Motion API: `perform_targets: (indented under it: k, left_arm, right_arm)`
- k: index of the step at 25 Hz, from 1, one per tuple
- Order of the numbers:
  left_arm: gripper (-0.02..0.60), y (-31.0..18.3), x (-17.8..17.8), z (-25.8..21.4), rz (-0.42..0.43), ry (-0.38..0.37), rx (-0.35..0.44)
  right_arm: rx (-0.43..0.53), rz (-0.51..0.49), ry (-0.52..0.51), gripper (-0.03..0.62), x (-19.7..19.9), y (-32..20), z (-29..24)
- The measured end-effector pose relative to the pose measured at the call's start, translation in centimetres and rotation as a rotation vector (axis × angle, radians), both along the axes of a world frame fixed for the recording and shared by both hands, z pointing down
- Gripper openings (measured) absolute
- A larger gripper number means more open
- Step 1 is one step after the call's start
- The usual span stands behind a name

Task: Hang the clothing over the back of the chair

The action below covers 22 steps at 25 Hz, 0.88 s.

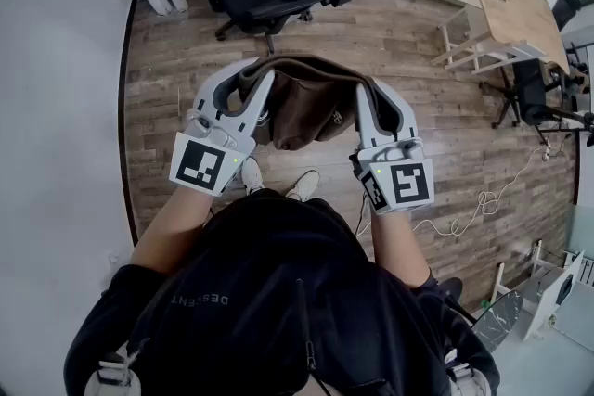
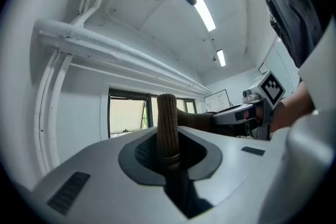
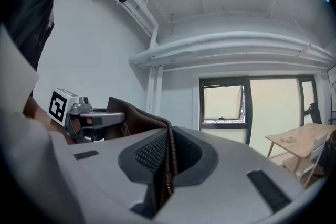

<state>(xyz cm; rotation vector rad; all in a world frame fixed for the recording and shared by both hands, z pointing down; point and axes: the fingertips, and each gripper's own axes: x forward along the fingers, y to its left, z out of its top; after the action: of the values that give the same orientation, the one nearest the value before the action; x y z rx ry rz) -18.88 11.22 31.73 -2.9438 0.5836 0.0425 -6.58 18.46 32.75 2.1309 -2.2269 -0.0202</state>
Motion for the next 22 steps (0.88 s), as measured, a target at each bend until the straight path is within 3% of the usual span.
perform_targets:
  k: [11,22]
  left_arm:
    - [0.063,-0.1,0.2,-0.3,0.009,0.003,0.015]
    - [0.061,-0.3,-0.9,-1.5,-0.015,0.028,0.023]
  right_arm:
    - [-0.041,-0.016,-0.054,0.038,0.2,-0.5,1.5]
    - [-0.022,-0.044,-0.028,0.038,-0.9,-0.6,0.5]
